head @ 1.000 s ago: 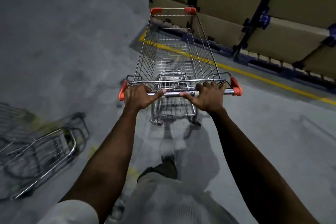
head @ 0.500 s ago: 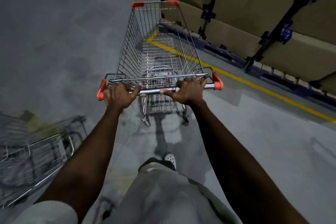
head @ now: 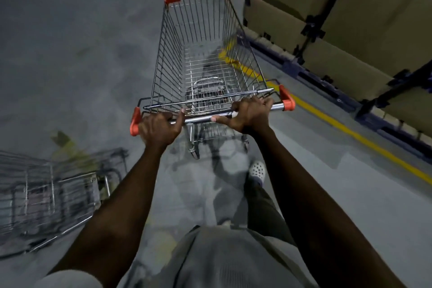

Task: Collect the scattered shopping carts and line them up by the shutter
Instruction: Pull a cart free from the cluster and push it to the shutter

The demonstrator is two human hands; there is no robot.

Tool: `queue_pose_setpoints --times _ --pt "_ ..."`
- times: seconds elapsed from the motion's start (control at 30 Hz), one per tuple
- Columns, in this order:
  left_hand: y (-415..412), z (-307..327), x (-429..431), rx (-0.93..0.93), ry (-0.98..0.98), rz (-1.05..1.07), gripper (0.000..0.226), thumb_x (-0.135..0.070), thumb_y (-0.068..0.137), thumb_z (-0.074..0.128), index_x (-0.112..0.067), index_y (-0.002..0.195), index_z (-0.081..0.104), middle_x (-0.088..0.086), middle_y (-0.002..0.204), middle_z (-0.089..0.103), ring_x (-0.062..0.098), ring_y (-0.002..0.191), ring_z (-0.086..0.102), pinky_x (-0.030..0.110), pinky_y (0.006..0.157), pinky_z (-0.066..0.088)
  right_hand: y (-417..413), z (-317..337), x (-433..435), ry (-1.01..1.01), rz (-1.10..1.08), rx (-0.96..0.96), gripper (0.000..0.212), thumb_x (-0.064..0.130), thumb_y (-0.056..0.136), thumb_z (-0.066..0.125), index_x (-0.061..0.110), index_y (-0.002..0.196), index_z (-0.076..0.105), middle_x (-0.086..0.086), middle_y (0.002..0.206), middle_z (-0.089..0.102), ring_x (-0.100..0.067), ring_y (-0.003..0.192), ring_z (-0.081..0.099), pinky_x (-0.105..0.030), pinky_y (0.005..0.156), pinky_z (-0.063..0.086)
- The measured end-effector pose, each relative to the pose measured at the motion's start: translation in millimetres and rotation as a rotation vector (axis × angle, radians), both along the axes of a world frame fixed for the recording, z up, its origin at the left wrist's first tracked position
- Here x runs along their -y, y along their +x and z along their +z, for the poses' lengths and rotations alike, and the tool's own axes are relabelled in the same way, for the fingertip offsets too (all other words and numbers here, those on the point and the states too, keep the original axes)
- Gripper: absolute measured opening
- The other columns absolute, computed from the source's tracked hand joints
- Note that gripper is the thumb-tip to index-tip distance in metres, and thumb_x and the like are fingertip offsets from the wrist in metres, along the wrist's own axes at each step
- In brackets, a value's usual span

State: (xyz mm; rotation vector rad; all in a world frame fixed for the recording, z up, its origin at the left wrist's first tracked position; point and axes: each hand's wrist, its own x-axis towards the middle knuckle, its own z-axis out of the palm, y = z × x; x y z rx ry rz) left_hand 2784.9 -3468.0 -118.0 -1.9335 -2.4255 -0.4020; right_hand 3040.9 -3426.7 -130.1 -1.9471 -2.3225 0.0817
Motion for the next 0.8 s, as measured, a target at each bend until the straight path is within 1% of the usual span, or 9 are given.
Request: queue_pose_setpoints --times 0.13,0.2,0.37,0.47,0.53,0.6,0.67,0.73,0.8 --pt "-6 -1 -64 -0.029 0.026 0.091 0.07 -0.071 0.092 0.038 -0.017 0.089 0.082 0.018 0.073 0.073 0.04 0.079 0.07 0.037 0.075 0.048 -13 14 -90 -0.143 0.073 -0.022 0.097 0.108 0.062 0.026 0.032 0.095 0.077 0.0 0.11 0.073 -0.028 0.12 0.057 -0.053 0.104 0.018" --pt "-12 -3 -97 -0.034 0.01 0.145 0.075 -0.073 0.092 0.032 -0.018 0.09 0.082 0.018 0.073 0.073 0.04 0.079 0.07 0.038 0.076 0.049 -21 18 -135 -0.169 0.128 -0.003 0.103 0.109 0.06 0.021 0.033 0.1 0.077 0.0 0.117 0.072 -0.028 0.124 0.056 -0.057 0.107 0.017" --pt "-24 -6 -172 -0.041 -0.037 0.255 0.083 -0.077 0.092 0.022 -0.021 0.088 0.082 0.015 0.073 0.073 0.037 0.076 0.07 0.038 0.077 0.05 -42 27 -244 -0.152 0.298 0.105 0.114 0.111 0.055 0.009 0.032 0.099 0.079 -0.005 0.102 0.075 -0.028 0.107 0.065 -0.051 0.105 0.031" --pt "-30 -6 -210 -0.066 -0.119 0.338 0.081 -0.079 0.091 0.022 -0.025 0.087 0.082 0.012 0.073 0.073 0.036 0.077 0.07 0.037 0.081 0.05 -56 33 -301 -0.15 0.428 0.165 0.117 0.11 0.055 0.006 0.031 0.103 0.078 -0.005 0.101 0.077 -0.027 0.105 0.068 -0.05 0.109 0.034" --pt "-36 -3 -236 -0.077 -0.149 0.403 0.081 -0.08 0.09 0.022 -0.025 0.082 0.081 0.012 0.072 0.073 0.035 0.078 0.071 0.039 0.087 0.049 -69 36 -335 -0.108 0.509 0.19 0.113 0.108 0.061 0.01 0.029 0.105 0.077 -0.006 0.102 0.077 -0.028 0.105 0.07 -0.05 0.11 0.038" --pt "-47 -3 -262 -0.068 -0.186 0.453 0.086 -0.082 0.088 0.018 -0.022 0.077 0.078 0.011 0.073 0.072 0.034 0.078 0.071 0.037 0.083 0.048 -84 35 -369 -0.081 0.58 0.211 0.108 0.106 0.066 0.014 0.027 0.104 0.078 -0.008 0.101 0.077 -0.029 0.103 0.071 -0.046 0.105 0.044" --pt "-64 -5 -290 -0.066 -0.21 0.484 0.09 -0.084 0.086 0.014 -0.02 0.075 0.076 0.01 0.073 0.072 0.033 0.077 0.07 0.035 0.077 0.046 -103 33 -403 -0.048 0.632 0.199 0.106 0.106 0.068 0.016 0.026 0.098 0.079 -0.008 0.096 0.077 -0.029 0.098 0.072 -0.039 0.094 0.048" --pt "-86 -5 -320 -0.073 -0.23 0.503 0.09 -0.084 0.086 0.014 -0.02 0.077 0.077 0.009 0.073 0.071 0.031 0.077 0.069 0.034 0.074 0.046 -127 29 -439 -0.008 0.656 0.177 0.105 0.107 0.067 0.016 0.026 0.088 0.078 -0.005 0.086 0.076 -0.027 0.089 0.073 -0.033 0.079 0.048" --pt "-112 -6 -354 -0.07 -0.251 0.514 0.083 -0.081 0.09 0.022 -0.02 0.079 0.078 0.009 0.076 0.071 0.031 0.079 0.069 0.034 0.073 0.044 -156 23 -476 -0.002 0.654 0.168 0.107 0.109 0.064 0.012 0.027 0.081 0.078 -0.003 0.076 0.073 -0.025 0.081 0.073 -0.03 0.07 0.044"
